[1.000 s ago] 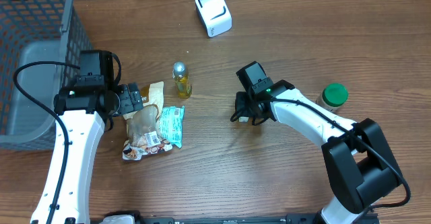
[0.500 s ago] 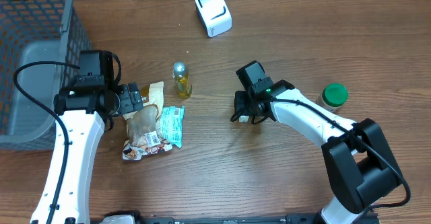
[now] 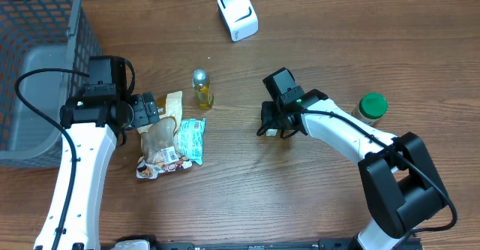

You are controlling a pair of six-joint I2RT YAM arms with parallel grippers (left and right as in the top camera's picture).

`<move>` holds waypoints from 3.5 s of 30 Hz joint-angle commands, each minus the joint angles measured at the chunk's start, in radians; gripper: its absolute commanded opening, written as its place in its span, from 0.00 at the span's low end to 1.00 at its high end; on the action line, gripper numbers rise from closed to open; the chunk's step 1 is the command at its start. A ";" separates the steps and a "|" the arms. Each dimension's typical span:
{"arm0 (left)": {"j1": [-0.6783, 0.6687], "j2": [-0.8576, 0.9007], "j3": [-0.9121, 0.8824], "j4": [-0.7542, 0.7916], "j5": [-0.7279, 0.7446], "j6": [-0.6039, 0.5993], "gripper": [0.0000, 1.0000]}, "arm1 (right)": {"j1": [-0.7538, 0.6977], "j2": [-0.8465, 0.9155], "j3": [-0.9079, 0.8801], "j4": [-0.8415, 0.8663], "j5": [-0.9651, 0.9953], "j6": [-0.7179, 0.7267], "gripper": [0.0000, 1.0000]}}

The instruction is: Scan the item barcode

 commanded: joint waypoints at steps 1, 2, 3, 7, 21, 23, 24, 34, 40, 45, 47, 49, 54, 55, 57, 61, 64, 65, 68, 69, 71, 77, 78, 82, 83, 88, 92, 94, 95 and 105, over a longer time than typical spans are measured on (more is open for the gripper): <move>0.002 0.002 0.020 -0.001 0.003 0.015 1.00 | -0.002 0.008 -0.005 0.003 0.005 -0.020 0.40; 0.002 0.002 0.020 -0.001 0.004 0.015 0.99 | -0.002 0.008 -0.005 0.003 0.005 -0.023 0.40; 0.002 0.002 0.020 -0.001 0.004 0.015 1.00 | -0.002 0.009 -0.006 0.003 0.005 -0.023 0.40; 0.002 0.002 0.020 -0.001 0.003 0.015 1.00 | -0.002 0.019 -0.005 0.003 0.005 -0.026 0.40; 0.002 0.002 0.020 -0.001 0.004 0.015 0.99 | -0.002 0.021 -0.005 0.002 0.005 -0.026 0.18; 0.002 0.002 0.020 -0.001 0.004 0.015 0.99 | -0.002 0.021 -0.005 0.001 0.005 -0.026 0.17; 0.002 0.002 0.020 -0.001 0.004 0.015 0.99 | -0.002 0.021 -0.005 0.001 0.005 -0.026 0.17; 0.002 0.002 0.020 -0.001 0.004 0.015 0.99 | -0.002 0.021 -0.005 0.001 0.004 -0.026 0.15; 0.002 0.002 0.020 -0.001 0.004 0.015 1.00 | -0.003 0.020 0.002 -0.008 0.000 -0.026 0.06; 0.002 0.002 0.020 -0.001 0.003 0.015 1.00 | -0.003 -0.007 0.034 -0.079 0.000 -0.027 0.05; 0.002 0.002 0.020 -0.001 0.004 0.015 1.00 | -0.003 -0.027 0.039 -0.099 -0.014 -0.035 0.04; 0.002 0.002 0.020 -0.001 0.004 0.015 1.00 | -0.003 -0.052 0.039 -0.109 -0.063 -0.076 0.04; 0.002 0.002 0.020 -0.001 0.003 0.015 1.00 | -0.024 -0.116 0.039 -0.138 -0.188 -0.121 0.04; 0.002 0.002 0.020 -0.001 0.004 0.015 1.00 | -0.033 -0.128 0.039 -0.142 -0.222 -0.135 0.04; 0.002 0.002 0.020 -0.001 0.004 0.015 1.00 | -0.060 -0.154 0.039 -0.157 -0.309 -0.167 0.04; 0.002 0.002 0.020 -0.001 0.003 0.015 1.00 | -0.117 -0.186 0.039 -0.188 -0.492 -0.242 0.04; 0.002 0.002 0.020 -0.001 0.004 0.015 1.00 | -0.169 -0.195 0.039 -0.221 -0.676 -0.330 0.04; 0.002 0.002 0.020 -0.001 0.004 0.015 1.00 | -0.184 -0.195 0.039 -0.231 -0.725 -0.355 0.04; 0.002 0.002 0.020 -0.001 0.004 0.015 1.00 | -0.226 -0.195 0.039 -0.269 -0.879 -0.447 0.04; 0.002 0.002 0.020 -0.001 0.003 0.015 0.99 | -0.238 -0.195 0.039 -0.280 -0.930 -0.478 0.04; 0.002 0.002 0.020 -0.001 0.004 0.015 0.99 | -0.260 -0.195 0.039 -0.309 -1.031 -0.552 0.04; 0.002 0.002 0.020 -0.001 0.004 0.015 1.00 | -0.314 -0.195 0.039 -0.449 -1.312 -0.808 0.04; 0.002 0.002 0.020 -0.001 0.004 0.015 1.00 | -0.319 -0.195 0.039 -0.474 -1.347 -0.851 0.04; 0.002 0.002 0.020 -0.001 0.003 0.015 1.00 | -0.330 -0.195 0.039 -0.567 -1.451 -0.997 0.04; 0.002 0.002 0.020 -0.001 0.004 0.015 1.00 | -0.330 -0.195 0.039 -0.586 -1.469 -1.020 0.04; 0.002 0.002 0.020 -0.001 0.004 0.015 0.99 | -0.330 -0.195 0.039 -0.642 -1.527 -1.081 0.04; 0.002 0.002 0.020 -0.001 0.004 0.015 0.99 | -0.330 -0.195 0.039 -0.698 -1.568 -1.163 0.04; 0.002 0.002 0.020 -0.001 0.004 0.015 1.00 | -0.330 -0.197 0.039 -0.730 -1.574 -1.201 0.04; 0.002 0.002 0.020 -0.001 0.003 0.015 1.00 | -0.330 -0.198 0.039 -0.745 -1.574 -1.213 0.04; 0.002 0.002 0.020 -0.001 0.004 0.015 1.00 | -0.330 -0.219 0.039 -0.986 -1.574 -1.453 0.04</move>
